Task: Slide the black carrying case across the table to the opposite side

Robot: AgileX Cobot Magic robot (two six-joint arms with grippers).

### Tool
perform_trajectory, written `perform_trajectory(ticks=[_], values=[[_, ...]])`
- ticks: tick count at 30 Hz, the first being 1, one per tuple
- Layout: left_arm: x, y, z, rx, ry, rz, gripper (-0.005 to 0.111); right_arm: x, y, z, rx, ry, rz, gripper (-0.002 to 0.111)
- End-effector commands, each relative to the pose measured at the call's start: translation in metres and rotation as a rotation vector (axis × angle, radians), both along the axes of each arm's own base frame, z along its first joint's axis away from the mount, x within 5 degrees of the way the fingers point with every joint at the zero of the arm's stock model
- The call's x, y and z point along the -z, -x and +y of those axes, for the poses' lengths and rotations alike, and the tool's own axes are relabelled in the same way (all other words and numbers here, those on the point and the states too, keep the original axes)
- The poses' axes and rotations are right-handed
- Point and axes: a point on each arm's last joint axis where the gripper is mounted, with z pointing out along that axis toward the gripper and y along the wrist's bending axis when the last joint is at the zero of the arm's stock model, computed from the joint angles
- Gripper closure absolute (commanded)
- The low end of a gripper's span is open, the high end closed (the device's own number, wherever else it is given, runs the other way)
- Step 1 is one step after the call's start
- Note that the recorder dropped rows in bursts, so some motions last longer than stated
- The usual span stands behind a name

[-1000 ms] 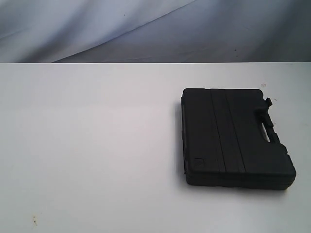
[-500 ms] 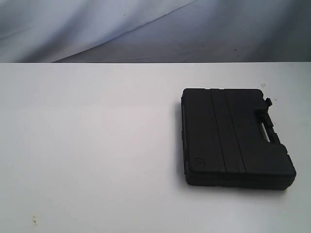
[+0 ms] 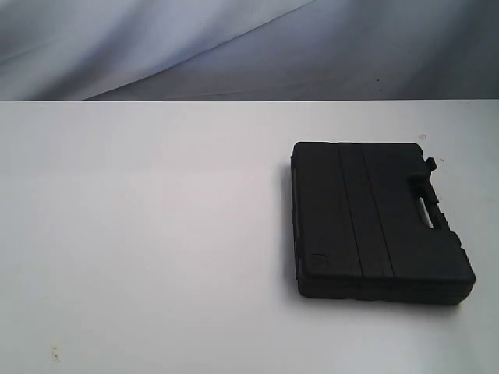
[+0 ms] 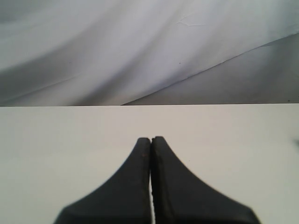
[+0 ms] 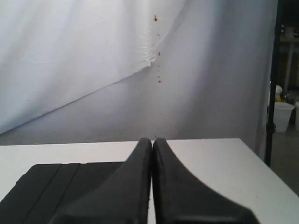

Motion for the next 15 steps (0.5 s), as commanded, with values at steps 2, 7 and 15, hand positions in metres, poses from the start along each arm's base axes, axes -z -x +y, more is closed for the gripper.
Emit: perform_trajectory(ticks=[2,7,15], values=[[0.0014,0.0001,-0.0003,0.005,0.007,0.002,0.107,-0.0028,0.0000,-0.0031,0.046,0.044,-0.075,0.108],[0.0014,0.0001,-0.0003,0.005,0.007,0.002,0.107,-0.0024,0.0000,-0.0029,0.053,0.136,-0.075,0.108],[0.0014,0.0001,-0.0003,0.005,0.007,0.002,0.107,0.0044,-0.0006,-0.0018,0.040,0.225,-0.004,0.108]])
